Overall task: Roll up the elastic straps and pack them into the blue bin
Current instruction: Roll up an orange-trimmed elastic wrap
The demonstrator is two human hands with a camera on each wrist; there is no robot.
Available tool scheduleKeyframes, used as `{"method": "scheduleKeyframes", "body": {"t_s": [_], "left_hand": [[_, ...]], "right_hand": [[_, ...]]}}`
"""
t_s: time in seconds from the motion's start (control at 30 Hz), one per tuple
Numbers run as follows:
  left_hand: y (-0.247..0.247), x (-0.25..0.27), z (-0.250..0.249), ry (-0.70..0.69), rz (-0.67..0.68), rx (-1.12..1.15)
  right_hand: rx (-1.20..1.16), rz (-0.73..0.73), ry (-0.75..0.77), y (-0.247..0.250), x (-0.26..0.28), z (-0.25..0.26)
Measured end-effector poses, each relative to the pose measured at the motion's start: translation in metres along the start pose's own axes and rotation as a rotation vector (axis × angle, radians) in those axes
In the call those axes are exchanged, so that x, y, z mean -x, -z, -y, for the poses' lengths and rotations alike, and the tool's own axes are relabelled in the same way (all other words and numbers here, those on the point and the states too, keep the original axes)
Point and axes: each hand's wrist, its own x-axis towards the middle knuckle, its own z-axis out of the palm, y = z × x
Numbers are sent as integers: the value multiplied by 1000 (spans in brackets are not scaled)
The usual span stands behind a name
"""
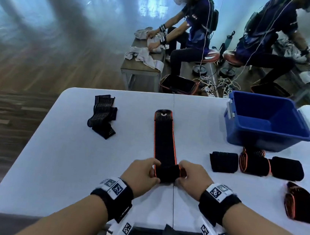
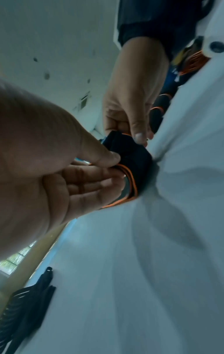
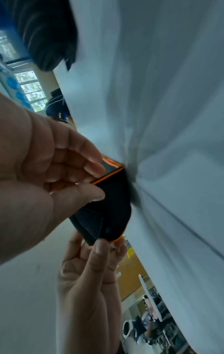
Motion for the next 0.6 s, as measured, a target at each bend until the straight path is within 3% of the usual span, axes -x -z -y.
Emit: {"method": "scheduleKeyframes", "body": {"t_s": [0.33,0.6], "left_hand": [[-28,22,19,-62,92,-118],[-33,27,24,39,54,4]], "right_hand": [[5,59,36,-29,30,-15],[-114,90,-22,-29,37,-20]]}}
